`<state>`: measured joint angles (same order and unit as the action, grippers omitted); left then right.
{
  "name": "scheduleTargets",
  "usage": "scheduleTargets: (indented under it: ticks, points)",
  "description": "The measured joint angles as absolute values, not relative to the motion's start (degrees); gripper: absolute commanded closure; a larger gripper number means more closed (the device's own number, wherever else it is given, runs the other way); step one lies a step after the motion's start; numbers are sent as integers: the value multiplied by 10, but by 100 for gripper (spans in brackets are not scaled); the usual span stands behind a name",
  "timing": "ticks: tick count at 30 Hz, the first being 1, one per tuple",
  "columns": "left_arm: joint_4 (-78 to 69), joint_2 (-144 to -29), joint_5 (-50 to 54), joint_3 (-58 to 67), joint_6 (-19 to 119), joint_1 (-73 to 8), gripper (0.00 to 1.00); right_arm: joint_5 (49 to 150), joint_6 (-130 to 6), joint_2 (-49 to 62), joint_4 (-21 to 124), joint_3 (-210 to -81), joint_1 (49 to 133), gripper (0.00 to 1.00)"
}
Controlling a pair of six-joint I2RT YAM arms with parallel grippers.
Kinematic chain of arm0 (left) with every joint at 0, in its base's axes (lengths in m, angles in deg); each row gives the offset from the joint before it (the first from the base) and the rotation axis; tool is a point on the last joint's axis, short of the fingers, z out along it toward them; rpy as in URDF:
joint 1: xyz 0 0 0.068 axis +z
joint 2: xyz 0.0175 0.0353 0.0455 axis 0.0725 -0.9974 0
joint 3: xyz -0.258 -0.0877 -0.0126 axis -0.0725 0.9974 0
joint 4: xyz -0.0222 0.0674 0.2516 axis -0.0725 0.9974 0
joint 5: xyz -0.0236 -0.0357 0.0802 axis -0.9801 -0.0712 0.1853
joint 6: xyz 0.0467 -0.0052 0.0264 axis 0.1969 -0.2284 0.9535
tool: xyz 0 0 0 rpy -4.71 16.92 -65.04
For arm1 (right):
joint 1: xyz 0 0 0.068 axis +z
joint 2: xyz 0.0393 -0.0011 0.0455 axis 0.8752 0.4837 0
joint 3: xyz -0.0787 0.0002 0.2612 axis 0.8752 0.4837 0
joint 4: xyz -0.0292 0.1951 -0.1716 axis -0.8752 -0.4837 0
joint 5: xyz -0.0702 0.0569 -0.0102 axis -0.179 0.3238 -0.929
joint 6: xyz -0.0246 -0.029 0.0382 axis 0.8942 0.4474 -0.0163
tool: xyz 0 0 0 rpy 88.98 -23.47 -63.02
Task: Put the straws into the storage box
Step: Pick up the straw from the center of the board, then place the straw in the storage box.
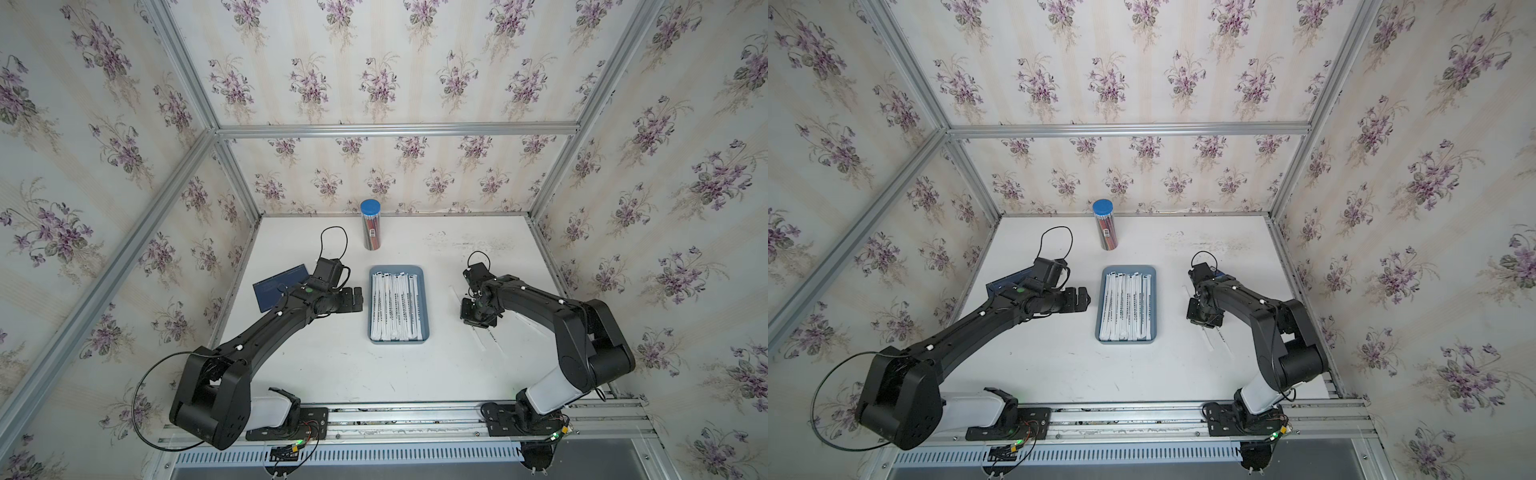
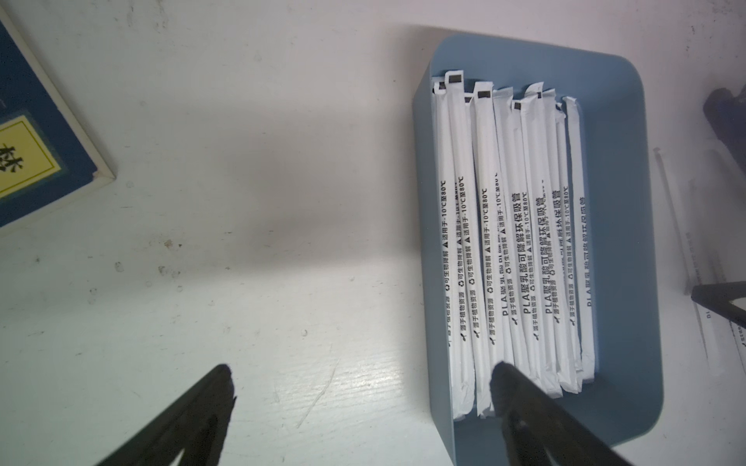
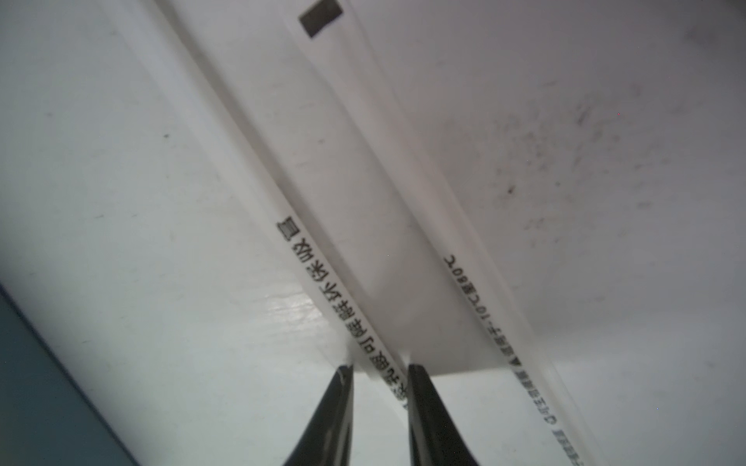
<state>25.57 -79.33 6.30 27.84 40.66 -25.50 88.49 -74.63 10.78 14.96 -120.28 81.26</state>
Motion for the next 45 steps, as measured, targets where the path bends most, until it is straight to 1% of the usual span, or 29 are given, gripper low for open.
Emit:
scheduleTargets:
  ticks: [4, 7, 12, 14, 20, 26, 28, 30, 34, 37, 40, 45]
  points:
    - [256, -793, 64, 278, 407, -255, 0, 872, -743, 129, 151, -1219, 813, 70]
    - [256, -792, 64, 278, 407, -255, 0, 863, -735, 143, 151, -1230, 813, 72]
    - [255, -787, 66, 281, 407, -255, 0, 851, -734, 151, 155, -1233, 825, 83]
    - [255, -785, 67, 283, 407, -255, 0, 849, -736, 148, 161, -1229, 833, 85]
    - [256, -785, 68, 285, 407, -255, 0, 856, -752, 132, 151, -1236, 855, 86]
    - [253, -788, 68, 285, 409, -255, 0, 870, -765, 104, 120, -1289, 874, 86]
    - [253, -790, 70, 285, 409, -255, 0, 874, -781, 99, 104, -1316, 893, 86]
    - [252, -791, 74, 285, 409, -255, 0, 880, -800, 102, 92, -1352, 932, 87]
    - [250, -793, 78, 286, 409, -255, 0, 908, -849, 148, 101, -1440, 1020, 87]
    - [247, -793, 78, 290, 409, -255, 0, 927, -881, 217, 123, -1503, 1060, 88]
    - [247, -790, 78, 291, 409, -255, 0, 941, -896, 283, 141, -1549, 1076, 88]
    - [247, -784, 81, 294, 420, -254, 0, 941, -892, 338, 150, -1580, 1072, 88]
